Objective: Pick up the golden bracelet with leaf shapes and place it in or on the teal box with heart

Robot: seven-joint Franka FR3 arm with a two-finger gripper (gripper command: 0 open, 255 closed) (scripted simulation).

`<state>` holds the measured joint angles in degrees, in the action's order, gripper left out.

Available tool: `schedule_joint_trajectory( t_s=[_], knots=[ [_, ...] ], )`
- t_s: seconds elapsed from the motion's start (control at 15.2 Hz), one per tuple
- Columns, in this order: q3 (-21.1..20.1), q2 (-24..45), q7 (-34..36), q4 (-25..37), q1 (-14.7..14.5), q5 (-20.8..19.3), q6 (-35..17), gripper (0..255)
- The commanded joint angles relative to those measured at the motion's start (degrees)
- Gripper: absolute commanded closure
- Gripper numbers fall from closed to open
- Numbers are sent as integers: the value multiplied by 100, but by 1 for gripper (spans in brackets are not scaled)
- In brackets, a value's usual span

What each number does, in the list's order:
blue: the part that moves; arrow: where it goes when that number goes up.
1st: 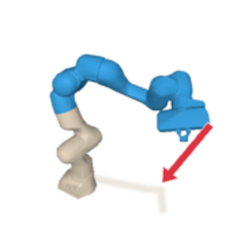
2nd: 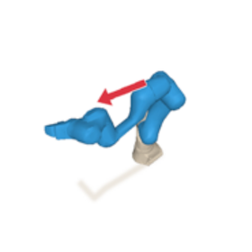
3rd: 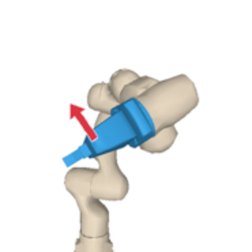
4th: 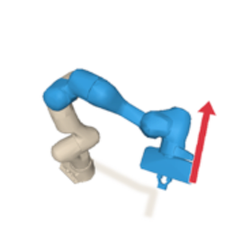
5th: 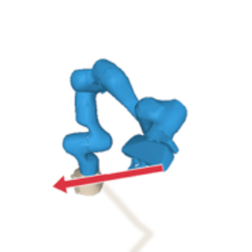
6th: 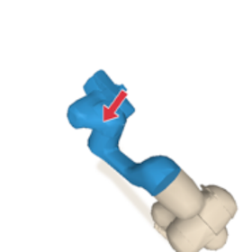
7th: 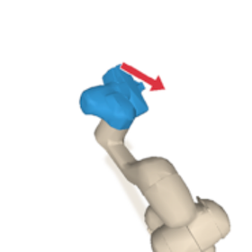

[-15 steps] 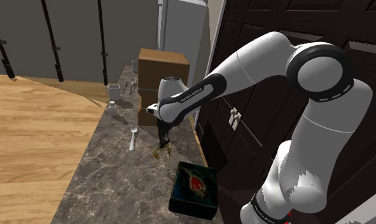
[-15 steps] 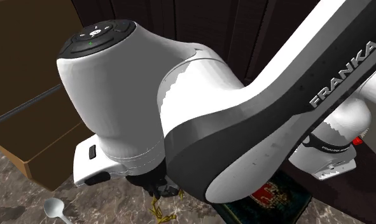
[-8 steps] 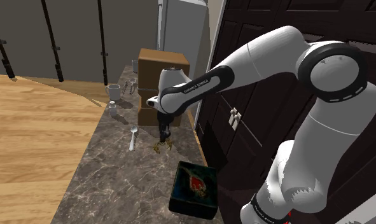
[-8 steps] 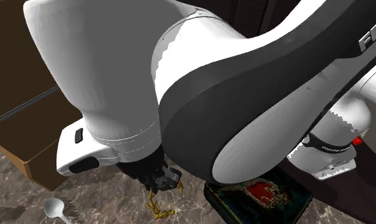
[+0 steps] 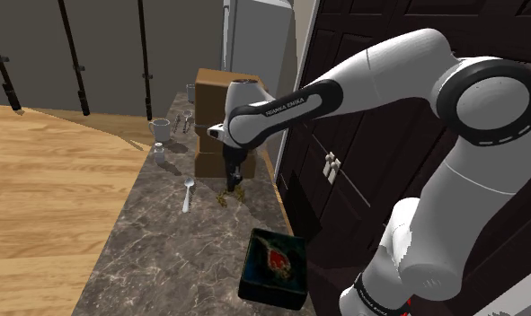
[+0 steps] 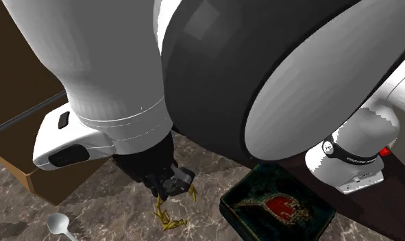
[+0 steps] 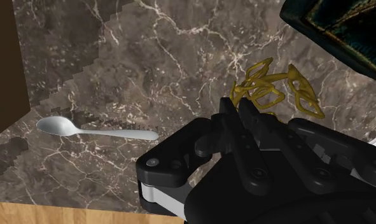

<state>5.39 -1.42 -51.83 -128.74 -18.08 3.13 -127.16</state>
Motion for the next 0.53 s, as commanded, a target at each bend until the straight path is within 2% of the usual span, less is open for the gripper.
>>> schedule_joint_trajectory(
  t_s=[0.0, 0.4, 0.46],
  knots=[
    [-2, -88, 20, 69, -1, -17, 159, 255],
    [-4, -268, 56, 284, 1, -50, 553, 255],
    [-29, -487, 111, 49, -18, -70, 534, 255]
  ],
)
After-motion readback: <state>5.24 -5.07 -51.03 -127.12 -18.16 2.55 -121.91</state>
